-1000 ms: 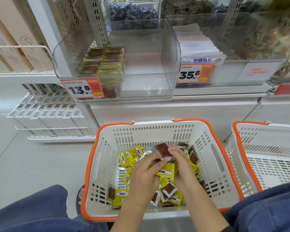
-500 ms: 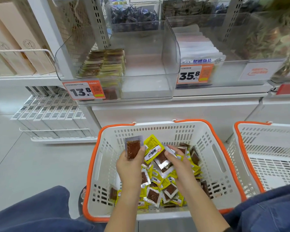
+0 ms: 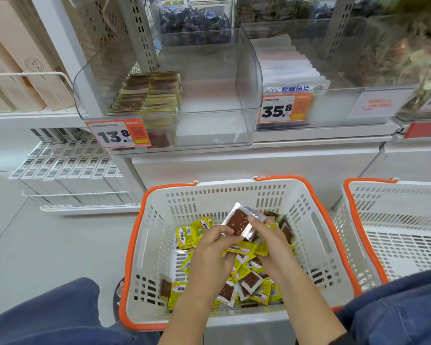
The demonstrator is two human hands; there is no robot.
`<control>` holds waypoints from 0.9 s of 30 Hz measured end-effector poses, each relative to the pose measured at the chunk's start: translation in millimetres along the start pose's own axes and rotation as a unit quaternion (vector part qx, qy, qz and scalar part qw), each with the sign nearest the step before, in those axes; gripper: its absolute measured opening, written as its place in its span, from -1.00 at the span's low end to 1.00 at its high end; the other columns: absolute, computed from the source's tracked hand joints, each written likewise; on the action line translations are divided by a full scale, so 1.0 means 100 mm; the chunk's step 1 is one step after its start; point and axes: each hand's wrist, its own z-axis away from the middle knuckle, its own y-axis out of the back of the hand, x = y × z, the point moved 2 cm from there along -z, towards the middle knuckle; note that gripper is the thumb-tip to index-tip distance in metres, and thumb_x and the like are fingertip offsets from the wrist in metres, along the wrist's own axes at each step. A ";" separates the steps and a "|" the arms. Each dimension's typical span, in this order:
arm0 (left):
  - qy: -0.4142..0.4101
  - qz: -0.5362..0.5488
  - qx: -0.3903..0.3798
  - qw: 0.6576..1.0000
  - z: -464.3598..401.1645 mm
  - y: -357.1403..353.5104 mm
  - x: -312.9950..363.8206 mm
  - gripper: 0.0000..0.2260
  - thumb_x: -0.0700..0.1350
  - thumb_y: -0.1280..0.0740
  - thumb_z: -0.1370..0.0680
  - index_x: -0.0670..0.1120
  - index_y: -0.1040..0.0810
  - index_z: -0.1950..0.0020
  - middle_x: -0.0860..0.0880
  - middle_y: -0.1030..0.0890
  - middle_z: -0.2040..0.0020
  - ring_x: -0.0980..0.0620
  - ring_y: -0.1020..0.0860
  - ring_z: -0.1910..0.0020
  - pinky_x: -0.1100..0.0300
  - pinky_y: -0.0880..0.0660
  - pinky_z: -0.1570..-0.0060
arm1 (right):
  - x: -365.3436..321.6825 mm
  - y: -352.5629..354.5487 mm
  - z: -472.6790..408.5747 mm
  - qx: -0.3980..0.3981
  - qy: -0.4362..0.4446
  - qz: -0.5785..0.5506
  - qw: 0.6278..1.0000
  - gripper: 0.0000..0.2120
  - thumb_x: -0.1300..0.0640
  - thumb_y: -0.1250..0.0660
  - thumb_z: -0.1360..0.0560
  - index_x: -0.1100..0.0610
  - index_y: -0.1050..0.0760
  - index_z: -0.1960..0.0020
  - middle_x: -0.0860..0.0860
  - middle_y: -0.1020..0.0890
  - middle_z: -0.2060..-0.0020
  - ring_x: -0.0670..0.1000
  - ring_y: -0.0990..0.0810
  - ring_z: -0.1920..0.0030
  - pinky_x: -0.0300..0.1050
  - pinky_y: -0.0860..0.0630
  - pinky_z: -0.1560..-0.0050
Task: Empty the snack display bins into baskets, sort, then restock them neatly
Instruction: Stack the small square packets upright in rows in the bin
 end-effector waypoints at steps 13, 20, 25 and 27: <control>0.324 0.298 0.003 0.898 -0.24 0.28 0.10 -0.88 -0.16 -0.34 -0.57 -0.04 -0.67 0.04 -0.05 -0.68 0.13 0.00 -0.57 0.19 0.20 -0.49 0.25 | -0.01 -0.08 0.10 0.066 0.013 0.081 0.994 -0.75 0.10 -0.39 -0.50 -0.07 -0.53 -0.17 -0.09 -0.50 -0.17 0.00 -0.43 -0.23 0.07 -0.33 -0.20; 0.318 0.230 -0.086 0.916 -0.24 0.27 -0.04 -0.81 -0.10 -0.34 -0.58 0.08 -0.63 -0.17 0.09 -0.60 -0.17 0.12 -0.54 -0.15 0.23 -0.42 -0.08 | -0.11 -0.14 0.19 -0.012 0.001 0.080 0.997 -0.75 0.10 -0.40 -0.49 -0.08 -0.55 -0.16 -0.28 -0.48 -0.02 -0.30 -0.40 0.01 0.01 -0.25 -0.17; 0.315 0.266 -0.115 0.904 -0.24 0.33 -0.12 -0.83 -0.10 -0.38 -0.55 0.08 -0.68 -0.10 0.00 -0.68 -0.07 -0.10 -0.64 0.02 -0.10 -0.50 -0.20 | -0.10 -0.18 0.17 -0.017 -0.001 0.100 0.995 -0.75 0.16 -0.36 -0.52 -0.04 -0.58 -0.18 -0.14 -0.54 -0.18 -0.27 -0.45 -0.10 -0.12 -0.35 -0.11; 0.334 0.275 -0.091 0.897 -0.23 0.33 -0.15 -0.83 -0.01 -0.47 -0.44 0.06 -0.70 -0.01 -0.04 -0.67 -0.06 -0.18 -0.63 0.00 -0.20 -0.48 -0.20 | -0.09 -0.20 0.17 -0.021 -0.008 0.092 0.995 -0.73 0.22 -0.32 -0.53 -0.02 -0.59 -0.18 -0.10 -0.55 -0.21 -0.22 -0.46 -0.15 -0.13 -0.40 -0.13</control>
